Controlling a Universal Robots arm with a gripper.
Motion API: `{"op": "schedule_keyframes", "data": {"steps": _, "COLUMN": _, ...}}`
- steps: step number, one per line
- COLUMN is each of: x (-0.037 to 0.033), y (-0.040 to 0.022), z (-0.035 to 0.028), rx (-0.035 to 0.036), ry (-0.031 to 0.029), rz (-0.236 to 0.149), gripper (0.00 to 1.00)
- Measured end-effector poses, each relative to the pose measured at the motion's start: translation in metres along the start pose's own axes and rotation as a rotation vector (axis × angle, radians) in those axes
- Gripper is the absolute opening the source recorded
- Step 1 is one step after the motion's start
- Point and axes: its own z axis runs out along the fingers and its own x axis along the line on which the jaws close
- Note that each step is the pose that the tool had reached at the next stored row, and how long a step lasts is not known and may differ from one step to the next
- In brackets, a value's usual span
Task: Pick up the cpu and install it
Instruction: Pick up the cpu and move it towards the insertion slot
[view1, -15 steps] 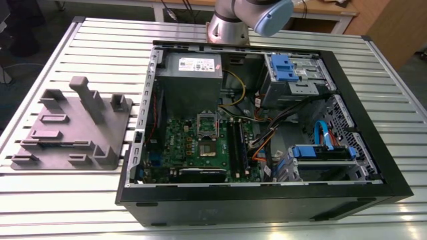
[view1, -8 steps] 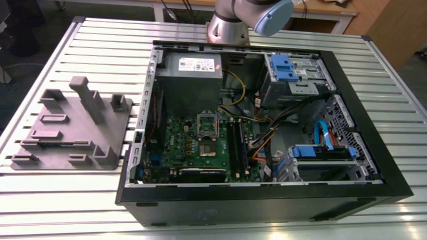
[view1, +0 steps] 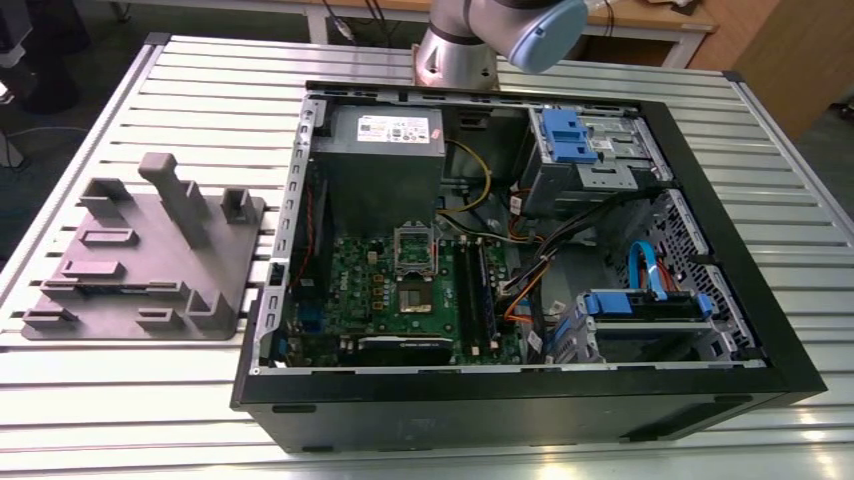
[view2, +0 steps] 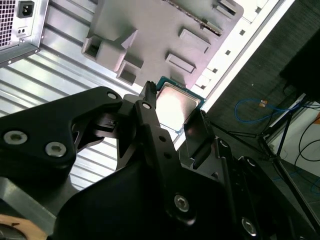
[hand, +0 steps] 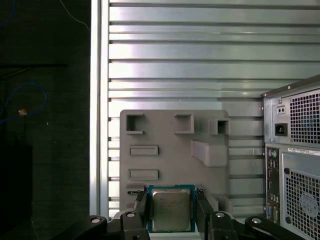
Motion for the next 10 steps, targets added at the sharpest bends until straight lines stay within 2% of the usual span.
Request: {"op": "schedule_keyframes", "data": {"steps": 10, "x": -0.0217, "y": 0.0005, "z": 0.0007, "rx": 0.0001, "ry": 0.0, "rz": 0.0, "gripper": 0.47}}
